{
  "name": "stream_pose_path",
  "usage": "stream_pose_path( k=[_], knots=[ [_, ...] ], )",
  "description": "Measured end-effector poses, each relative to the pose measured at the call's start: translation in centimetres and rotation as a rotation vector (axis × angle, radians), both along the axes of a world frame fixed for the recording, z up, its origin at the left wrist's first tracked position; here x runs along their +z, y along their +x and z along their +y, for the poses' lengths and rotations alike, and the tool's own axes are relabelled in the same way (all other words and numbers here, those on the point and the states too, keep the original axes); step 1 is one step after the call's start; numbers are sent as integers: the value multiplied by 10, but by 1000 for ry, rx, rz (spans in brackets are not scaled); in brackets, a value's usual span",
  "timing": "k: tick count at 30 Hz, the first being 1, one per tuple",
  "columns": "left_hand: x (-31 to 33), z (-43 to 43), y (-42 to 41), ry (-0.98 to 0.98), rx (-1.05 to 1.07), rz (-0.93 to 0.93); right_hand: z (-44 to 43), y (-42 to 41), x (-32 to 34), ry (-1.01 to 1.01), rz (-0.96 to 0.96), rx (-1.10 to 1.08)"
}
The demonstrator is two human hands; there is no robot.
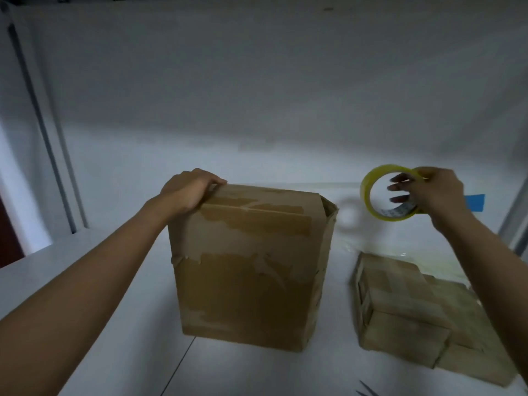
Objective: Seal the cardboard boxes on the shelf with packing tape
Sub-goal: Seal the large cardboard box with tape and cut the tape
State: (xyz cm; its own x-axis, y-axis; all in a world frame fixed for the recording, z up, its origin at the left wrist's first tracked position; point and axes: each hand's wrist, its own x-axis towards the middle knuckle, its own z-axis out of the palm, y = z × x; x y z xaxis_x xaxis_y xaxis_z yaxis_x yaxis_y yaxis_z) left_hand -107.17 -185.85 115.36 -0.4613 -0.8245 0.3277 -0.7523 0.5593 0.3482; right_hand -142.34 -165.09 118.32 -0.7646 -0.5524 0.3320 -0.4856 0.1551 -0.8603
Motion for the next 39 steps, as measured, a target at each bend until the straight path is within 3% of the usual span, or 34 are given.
stream_pose_path(
  k=[2, 10, 15, 20, 22, 33, 39],
  knots=[
    [-1, -4, -1, 8, 18, 68, -1, 2, -6, 1, -29, 26],
    [-3, -3, -1, -90, 84, -58, 0, 1, -10, -121, -200, 84],
    [-3, -2, -2, -64, 93, 5, -4, 8, -30, -197, -645, 179],
    [-4, -6, 2, -53, 52, 2, -11, 22, -57, -393, -1238, 381],
    [-4, -7, 3, -48, 41, -6, -12, 28, -60, -453, -1370, 411],
    [12, 1, -23, 12, 24, -171, -20, 29, -65, -494, -1578, 447],
    [16, 47, -84, 63, -205, -140, -16, 30, -66, -485, -1536, 485]
  ],
)
